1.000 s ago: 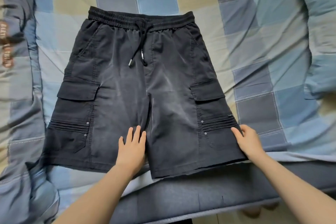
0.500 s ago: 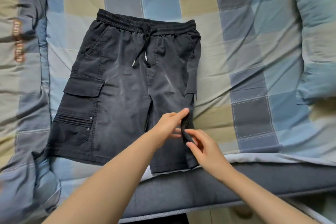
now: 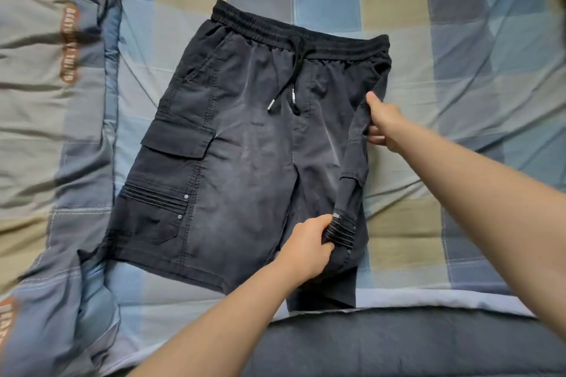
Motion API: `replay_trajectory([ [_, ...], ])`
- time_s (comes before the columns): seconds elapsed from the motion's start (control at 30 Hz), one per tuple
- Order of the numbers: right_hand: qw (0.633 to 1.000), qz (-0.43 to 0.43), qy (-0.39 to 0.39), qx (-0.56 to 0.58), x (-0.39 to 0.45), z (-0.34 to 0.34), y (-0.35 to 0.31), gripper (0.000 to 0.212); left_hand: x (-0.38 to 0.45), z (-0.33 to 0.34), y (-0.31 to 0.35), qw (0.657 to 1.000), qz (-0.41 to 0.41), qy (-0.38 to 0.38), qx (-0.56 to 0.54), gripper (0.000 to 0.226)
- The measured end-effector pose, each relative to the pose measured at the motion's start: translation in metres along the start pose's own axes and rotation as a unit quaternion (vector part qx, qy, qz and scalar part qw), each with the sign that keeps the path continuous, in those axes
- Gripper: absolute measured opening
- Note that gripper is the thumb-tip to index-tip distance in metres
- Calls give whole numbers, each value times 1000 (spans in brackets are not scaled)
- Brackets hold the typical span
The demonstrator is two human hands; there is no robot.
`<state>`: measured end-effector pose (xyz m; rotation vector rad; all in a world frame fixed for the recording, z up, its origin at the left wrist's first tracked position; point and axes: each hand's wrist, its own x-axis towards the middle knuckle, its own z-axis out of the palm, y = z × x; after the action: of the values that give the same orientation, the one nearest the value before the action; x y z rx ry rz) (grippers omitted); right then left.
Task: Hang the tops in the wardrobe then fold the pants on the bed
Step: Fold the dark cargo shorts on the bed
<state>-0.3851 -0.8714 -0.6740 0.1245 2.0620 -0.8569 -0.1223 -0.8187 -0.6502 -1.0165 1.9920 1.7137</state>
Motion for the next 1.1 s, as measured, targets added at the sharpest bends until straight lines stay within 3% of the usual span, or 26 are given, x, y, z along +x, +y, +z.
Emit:
replay_trajectory([
  [0.13, 999, -23, 45, 17, 26, 17, -24, 30, -14, -22, -19, 997, 4, -47, -58, 31],
  [0.23, 989, -29, 110, 90, 29, 34, -39, 42, -30, -67, -44, 991, -7, -55, -122, 24],
  [0.33, 983, -89, 135, 87, 15, 60, -56, 19, -55, -116, -77, 995, -47, -15, -92, 19],
  [0.4, 981, -140, 122, 62, 5, 87, -74, 16, -69, -143, -101, 994, -87, 50, -35, 20],
  [0.5, 978, -191, 75, 38, -12, 139, -107, 32, -91, -180, -133, 972, -158, 169, 27, 17],
  [0.67, 973, -225, 40, 15, -26, 215, -150, 23, -104, -213, -168, 922, -236, 299, 65, 13],
  [0.93, 959, -252, 68, -113, -29, 279, -185, 21, -95, -231, -196, 899, -269, 338, 70, 4],
  [1.0, 962, -253, -8, -107, -32, 286, -189, 10, -93, -235, -200, 902, -268, 329, 81, 3],
  [1.07, 950, -269, -100, -122, -38, 289, -185, 31, -92, -236, -202, 908, -250, 310, 130, 9],
  [1.1, 945, -286, -108, -120, -40, 287, -179, 39, -92, -236, -203, 908, -236, 305, 161, 13],
])
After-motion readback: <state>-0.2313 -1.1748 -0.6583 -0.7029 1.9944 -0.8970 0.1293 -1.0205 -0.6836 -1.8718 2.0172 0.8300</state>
